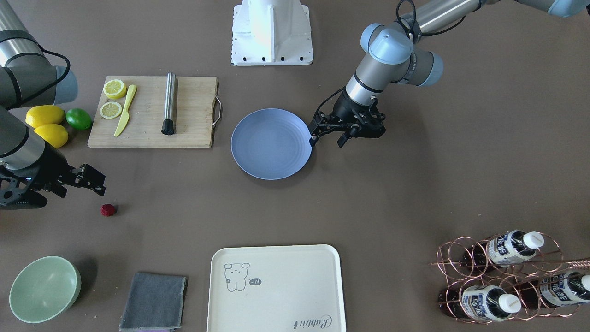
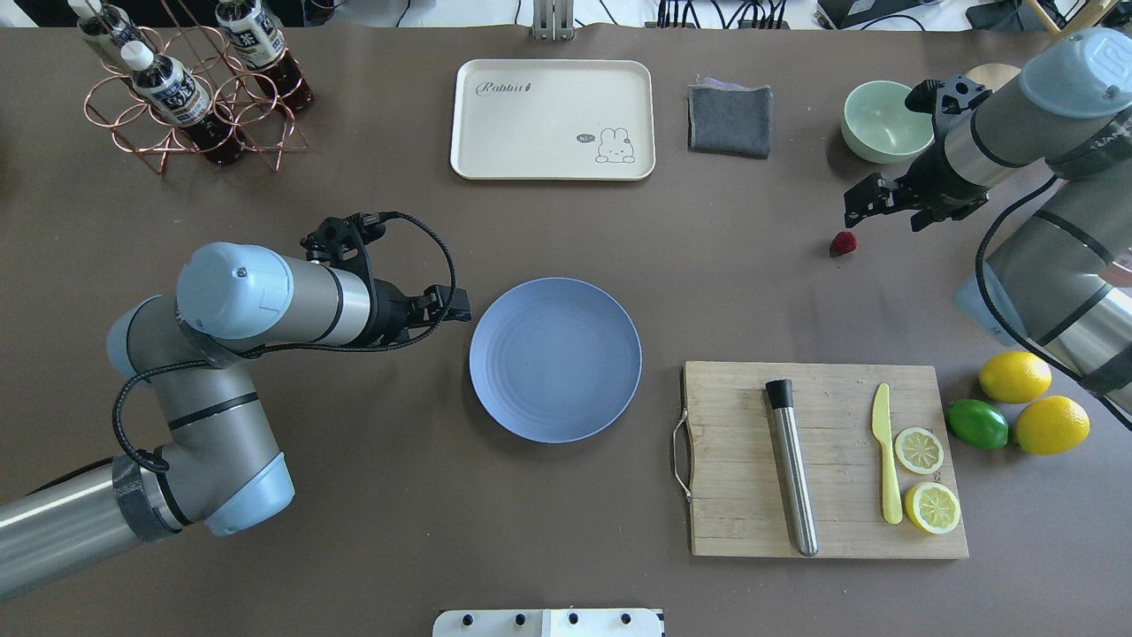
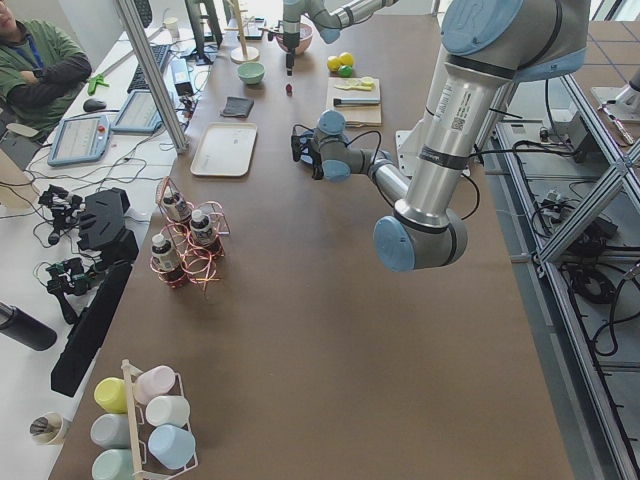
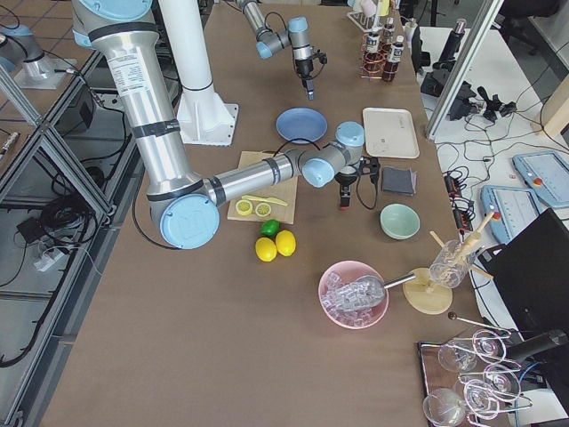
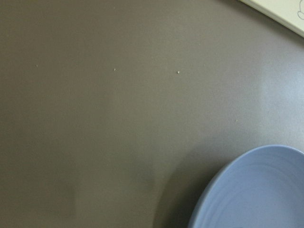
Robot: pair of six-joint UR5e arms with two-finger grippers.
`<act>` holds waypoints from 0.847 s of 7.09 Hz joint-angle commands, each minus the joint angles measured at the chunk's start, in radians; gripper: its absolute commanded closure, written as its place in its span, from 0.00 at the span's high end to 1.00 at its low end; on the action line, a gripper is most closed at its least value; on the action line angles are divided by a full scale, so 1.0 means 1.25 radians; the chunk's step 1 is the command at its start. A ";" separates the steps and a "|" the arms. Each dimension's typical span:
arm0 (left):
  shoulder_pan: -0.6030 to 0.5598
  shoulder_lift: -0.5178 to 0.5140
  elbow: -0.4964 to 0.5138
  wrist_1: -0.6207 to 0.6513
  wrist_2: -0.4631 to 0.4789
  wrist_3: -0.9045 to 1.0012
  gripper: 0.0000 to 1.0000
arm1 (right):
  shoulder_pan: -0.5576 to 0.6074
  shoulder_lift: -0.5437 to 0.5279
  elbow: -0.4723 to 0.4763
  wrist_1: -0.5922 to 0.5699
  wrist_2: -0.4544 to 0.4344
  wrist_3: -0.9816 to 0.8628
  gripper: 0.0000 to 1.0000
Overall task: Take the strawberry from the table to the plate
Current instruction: 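Release the plate with the left gripper while the right gripper grasps the strawberry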
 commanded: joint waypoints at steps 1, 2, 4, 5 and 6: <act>-0.057 0.003 -0.002 0.001 -0.052 0.104 0.98 | -0.022 0.066 -0.079 0.001 -0.040 0.001 1.00; -0.069 0.007 -0.018 0.005 -0.051 0.122 0.98 | -0.035 0.069 -0.102 0.020 -0.049 0.001 1.00; -0.093 0.017 -0.028 0.019 -0.054 0.129 0.98 | -0.044 0.058 -0.121 0.050 -0.055 0.001 1.00; -0.100 0.009 -0.045 0.053 -0.072 0.129 0.98 | -0.044 0.048 -0.123 0.051 -0.055 0.001 1.00; -0.102 0.012 -0.066 0.085 -0.076 0.129 0.98 | -0.044 0.035 -0.121 0.051 -0.054 0.003 0.99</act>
